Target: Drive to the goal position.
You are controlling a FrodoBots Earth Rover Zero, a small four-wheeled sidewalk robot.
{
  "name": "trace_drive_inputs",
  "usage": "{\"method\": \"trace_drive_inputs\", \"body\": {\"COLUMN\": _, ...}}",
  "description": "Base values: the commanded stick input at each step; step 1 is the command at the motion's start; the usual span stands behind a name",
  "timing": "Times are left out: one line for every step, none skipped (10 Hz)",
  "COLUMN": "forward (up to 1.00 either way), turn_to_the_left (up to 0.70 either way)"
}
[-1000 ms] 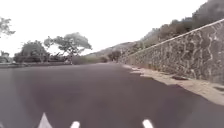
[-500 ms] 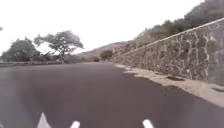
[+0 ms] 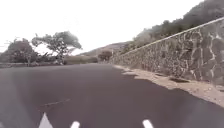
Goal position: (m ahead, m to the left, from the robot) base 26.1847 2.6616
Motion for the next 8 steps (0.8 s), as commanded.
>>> {"method": "trace_drive_inputs", "body": {"forward": 0.50, "turn_to_the_left": 0.00}}
{"method": "trace_drive_inputs", "body": {"forward": 0.50, "turn_to_the_left": 0.00}}
{"method": "trace_drive_inputs", "body": {"forward": 0.50, "turn_to_the_left": 0.00}}
{"method": "trace_drive_inputs", "body": {"forward": 0.50, "turn_to_the_left": 0.00}}
{"method": "trace_drive_inputs", "body": {"forward": 0.50, "turn_to_the_left": 0.00}}
{"method": "trace_drive_inputs", "body": {"forward": 0.50, "turn_to_the_left": 0.00}}
{"method": "trace_drive_inputs", "body": {"forward": 0.50, "turn_to_the_left": 0.00}}
{"method": "trace_drive_inputs", "body": {"forward": 0.50, "turn_to_the_left": 0.00}}
